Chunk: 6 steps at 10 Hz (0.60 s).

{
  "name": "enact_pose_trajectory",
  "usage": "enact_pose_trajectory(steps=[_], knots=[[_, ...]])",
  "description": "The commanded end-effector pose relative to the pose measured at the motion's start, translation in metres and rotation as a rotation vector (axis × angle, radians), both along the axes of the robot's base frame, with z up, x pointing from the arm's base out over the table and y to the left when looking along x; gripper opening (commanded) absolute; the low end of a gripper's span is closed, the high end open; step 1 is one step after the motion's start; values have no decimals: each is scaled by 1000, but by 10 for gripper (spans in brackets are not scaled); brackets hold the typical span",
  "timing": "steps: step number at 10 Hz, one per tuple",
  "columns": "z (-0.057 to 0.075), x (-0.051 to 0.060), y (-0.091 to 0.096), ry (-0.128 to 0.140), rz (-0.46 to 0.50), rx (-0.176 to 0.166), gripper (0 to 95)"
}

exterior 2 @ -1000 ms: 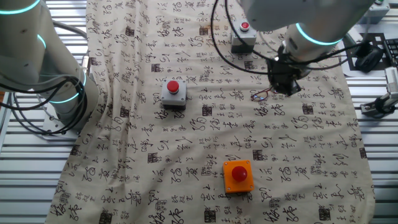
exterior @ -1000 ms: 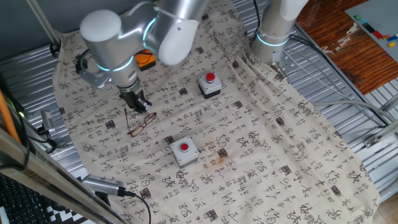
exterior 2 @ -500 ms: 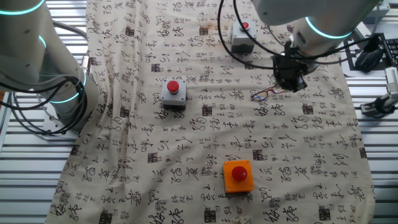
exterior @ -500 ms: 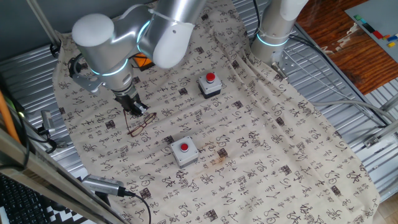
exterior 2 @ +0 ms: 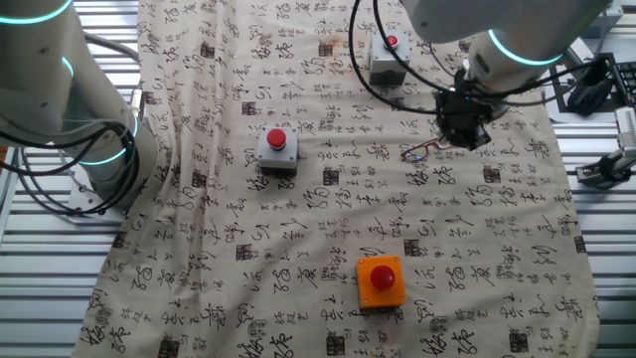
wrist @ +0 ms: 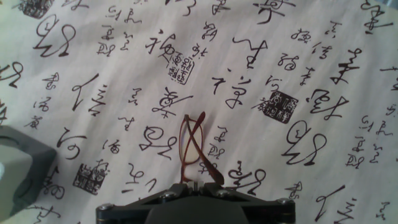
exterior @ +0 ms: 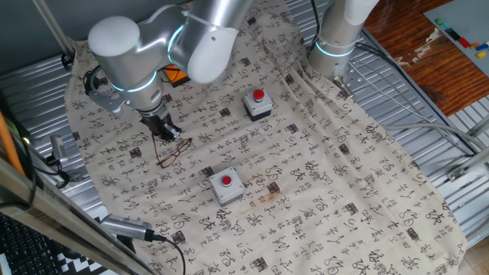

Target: Unfold the leg of the glasses (with one hand)

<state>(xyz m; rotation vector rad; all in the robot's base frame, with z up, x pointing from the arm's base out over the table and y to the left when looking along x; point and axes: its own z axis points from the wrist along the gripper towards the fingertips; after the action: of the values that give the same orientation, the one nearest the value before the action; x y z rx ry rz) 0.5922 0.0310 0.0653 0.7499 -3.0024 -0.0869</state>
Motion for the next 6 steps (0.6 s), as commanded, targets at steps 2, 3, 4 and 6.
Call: enact_pose_trajectory(steps=[2, 3, 4, 6], knots=[[-3, 1, 0, -2, -2, 6, 0], [-5, 2, -1, -4, 0, 8, 0], [-6, 2, -1, -5, 2, 8, 0], [-7, 5, -1, -6, 2, 12, 0]])
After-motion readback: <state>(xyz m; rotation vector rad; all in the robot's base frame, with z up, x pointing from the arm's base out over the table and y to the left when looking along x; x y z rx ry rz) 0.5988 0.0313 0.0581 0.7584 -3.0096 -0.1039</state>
